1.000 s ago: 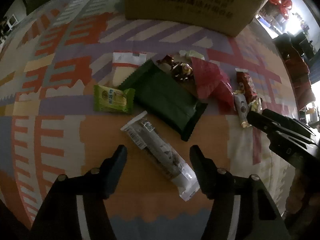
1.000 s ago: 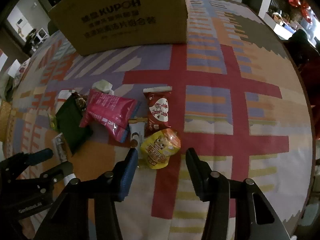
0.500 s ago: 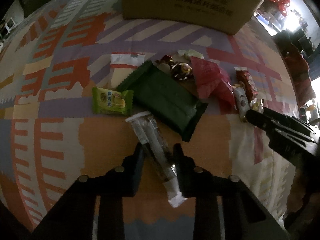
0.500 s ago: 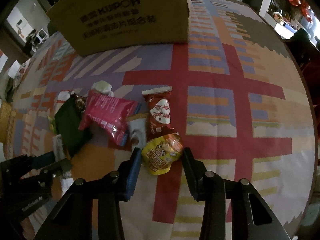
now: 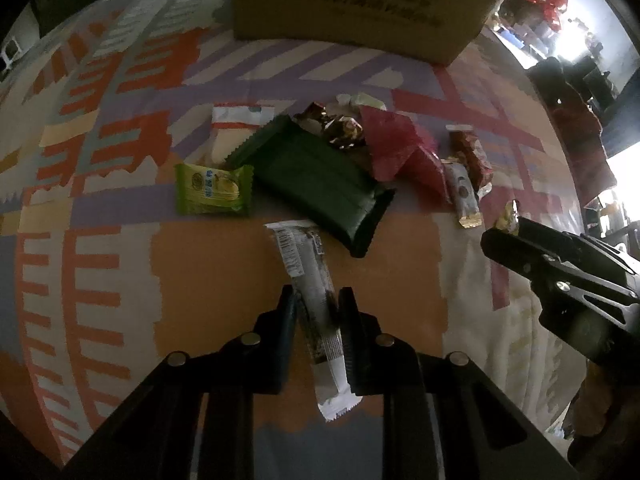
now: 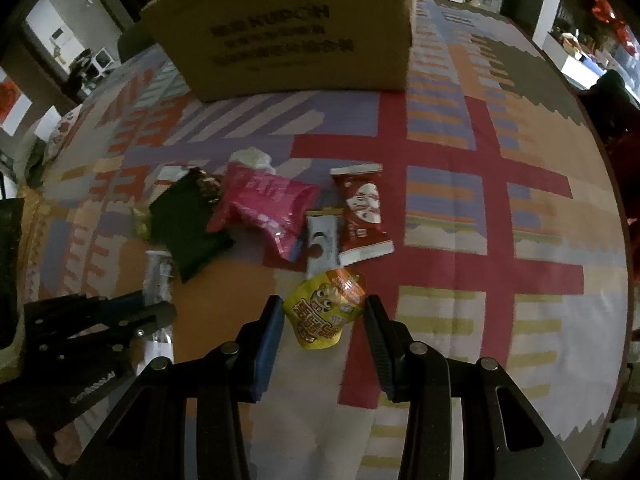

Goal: Organize snacks
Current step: 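Grasp the white bar with the left tool while the right tool grasps the yellow pouch, then carry the bar and yellow pouch over the box and release them inside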

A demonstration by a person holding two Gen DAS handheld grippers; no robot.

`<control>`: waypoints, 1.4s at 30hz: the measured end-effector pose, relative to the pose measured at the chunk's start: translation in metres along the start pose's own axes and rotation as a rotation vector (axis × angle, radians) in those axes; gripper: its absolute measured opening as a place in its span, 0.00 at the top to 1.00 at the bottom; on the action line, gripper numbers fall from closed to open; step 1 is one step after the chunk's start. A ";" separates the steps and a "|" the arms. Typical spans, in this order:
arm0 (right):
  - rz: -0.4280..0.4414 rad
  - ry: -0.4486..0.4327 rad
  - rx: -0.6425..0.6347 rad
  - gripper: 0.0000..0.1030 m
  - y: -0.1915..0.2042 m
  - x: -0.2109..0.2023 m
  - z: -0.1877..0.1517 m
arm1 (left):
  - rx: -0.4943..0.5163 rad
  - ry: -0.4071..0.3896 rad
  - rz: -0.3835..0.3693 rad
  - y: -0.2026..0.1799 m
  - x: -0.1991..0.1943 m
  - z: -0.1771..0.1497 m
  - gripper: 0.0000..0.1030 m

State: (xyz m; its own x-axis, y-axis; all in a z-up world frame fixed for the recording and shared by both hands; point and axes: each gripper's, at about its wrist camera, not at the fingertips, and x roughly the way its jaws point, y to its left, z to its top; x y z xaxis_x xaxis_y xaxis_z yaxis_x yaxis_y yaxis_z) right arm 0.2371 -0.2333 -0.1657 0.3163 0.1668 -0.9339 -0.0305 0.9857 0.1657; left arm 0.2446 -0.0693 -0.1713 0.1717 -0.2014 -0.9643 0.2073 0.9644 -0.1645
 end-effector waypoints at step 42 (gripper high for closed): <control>0.051 -0.332 -0.058 0.59 0.044 -0.114 0.060 | 0.127 -0.469 -0.005 -0.010 -0.158 0.061 0.80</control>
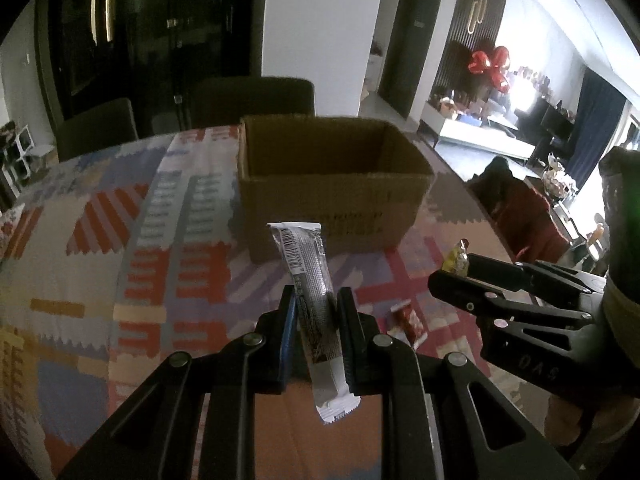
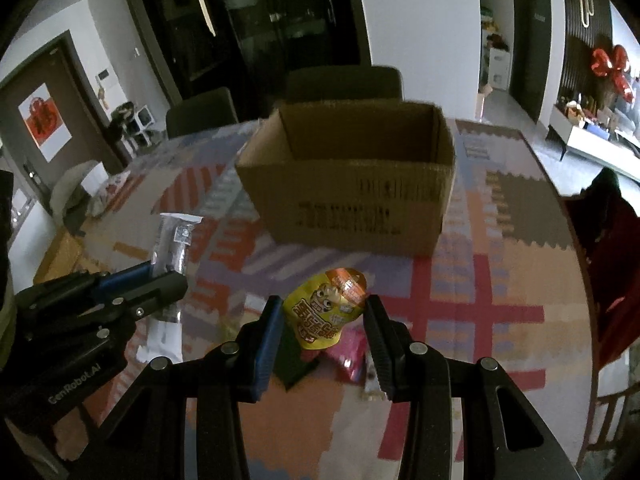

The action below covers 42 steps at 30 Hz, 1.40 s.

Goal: Organize snacks
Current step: 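Carry the bar and yellow pouch over the box and release them inside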

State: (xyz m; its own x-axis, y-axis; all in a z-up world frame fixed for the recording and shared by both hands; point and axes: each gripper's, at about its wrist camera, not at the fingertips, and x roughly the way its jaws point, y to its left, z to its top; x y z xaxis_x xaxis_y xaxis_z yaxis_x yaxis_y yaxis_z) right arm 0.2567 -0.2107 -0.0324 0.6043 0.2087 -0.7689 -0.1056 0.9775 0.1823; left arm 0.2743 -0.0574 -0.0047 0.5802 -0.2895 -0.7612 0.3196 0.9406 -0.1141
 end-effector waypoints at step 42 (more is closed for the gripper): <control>-0.058 -0.092 -0.046 0.59 -0.027 0.033 0.144 | 0.066 -0.076 -0.053 0.015 0.057 0.160 0.80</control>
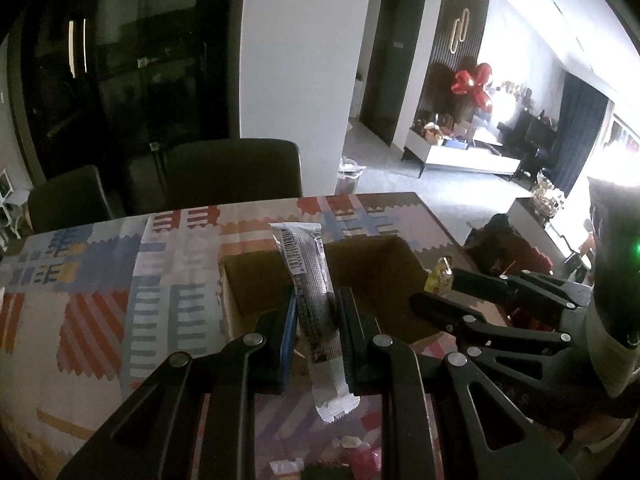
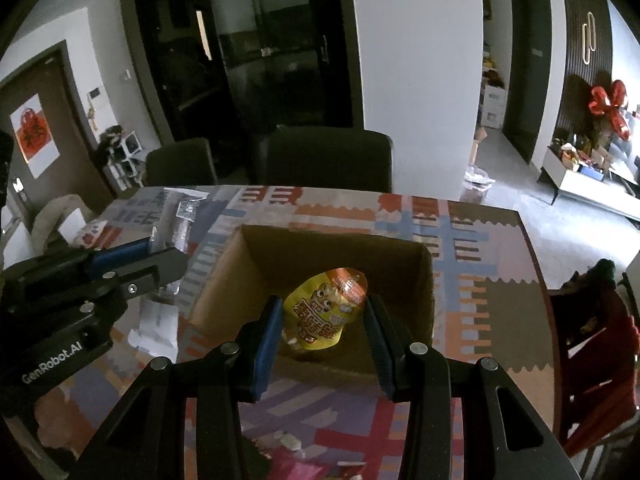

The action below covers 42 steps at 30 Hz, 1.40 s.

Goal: Organize snacks
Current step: 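Carry the bar and yellow pouch over the box and release them inside, then withdraw both tools from the box back toward the remaining snacks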

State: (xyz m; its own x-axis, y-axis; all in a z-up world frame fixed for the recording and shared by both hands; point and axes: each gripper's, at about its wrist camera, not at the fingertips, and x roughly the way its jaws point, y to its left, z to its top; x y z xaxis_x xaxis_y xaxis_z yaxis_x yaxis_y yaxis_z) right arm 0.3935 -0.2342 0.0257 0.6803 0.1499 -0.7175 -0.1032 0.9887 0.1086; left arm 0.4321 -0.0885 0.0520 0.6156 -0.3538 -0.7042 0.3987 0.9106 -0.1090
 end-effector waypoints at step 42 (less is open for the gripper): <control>-0.022 0.014 0.037 0.41 0.007 -0.014 -0.029 | 0.020 0.041 0.059 -0.004 -0.036 -0.035 0.48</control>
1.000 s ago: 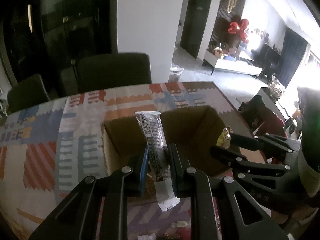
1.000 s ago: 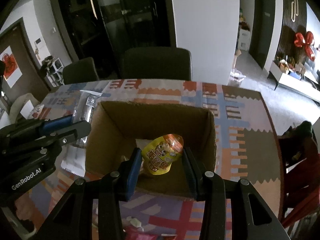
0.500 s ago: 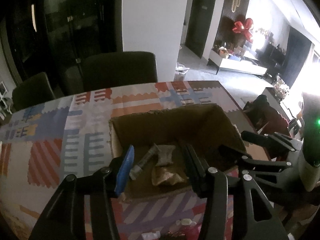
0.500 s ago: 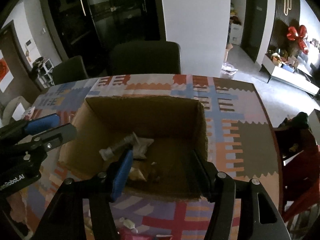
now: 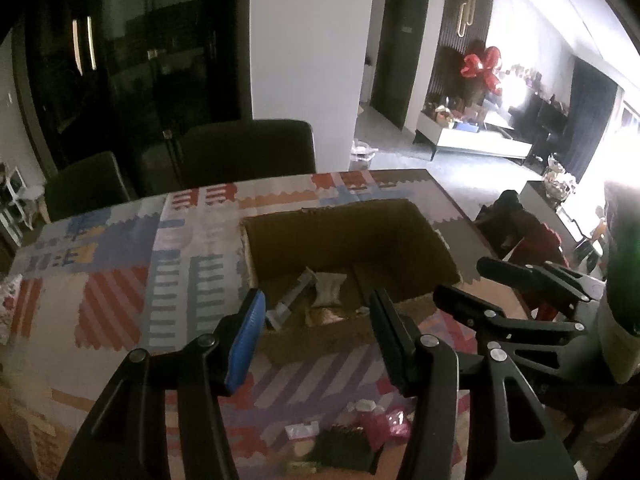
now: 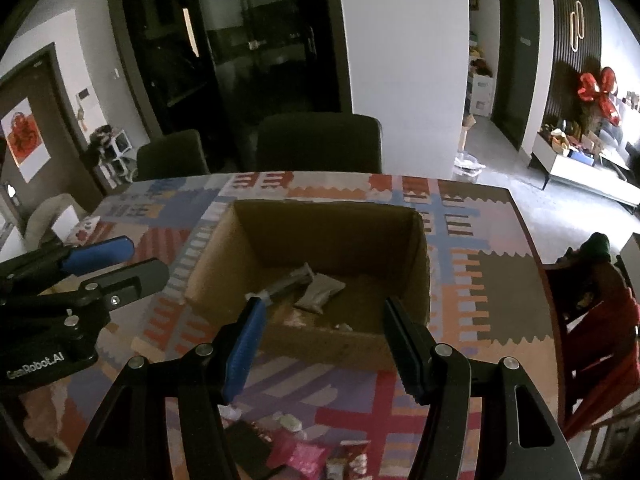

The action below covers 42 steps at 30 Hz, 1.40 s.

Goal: Organize snacks
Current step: 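Withdraw both tools from the box back toward the remaining snacks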

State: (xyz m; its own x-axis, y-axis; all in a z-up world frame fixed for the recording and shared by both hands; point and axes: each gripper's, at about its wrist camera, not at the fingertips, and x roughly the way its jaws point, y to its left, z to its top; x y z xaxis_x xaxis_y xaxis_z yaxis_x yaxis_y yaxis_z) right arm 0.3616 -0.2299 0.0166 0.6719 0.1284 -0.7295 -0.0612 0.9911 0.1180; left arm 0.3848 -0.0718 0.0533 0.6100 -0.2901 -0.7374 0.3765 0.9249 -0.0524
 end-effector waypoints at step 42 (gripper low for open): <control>-0.081 0.132 -0.006 0.41 0.026 -0.015 -0.168 | -0.020 0.058 0.110 0.000 -0.030 -0.199 0.34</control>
State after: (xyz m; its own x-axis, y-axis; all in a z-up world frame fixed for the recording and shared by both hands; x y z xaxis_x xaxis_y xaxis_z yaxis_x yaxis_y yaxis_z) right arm 0.2265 -0.2000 -0.0826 0.5717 0.0507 -0.8189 -0.0149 0.9986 0.0515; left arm 0.2277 -0.0142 -0.0590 0.6049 -0.1723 -0.7774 0.2950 0.9553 0.0179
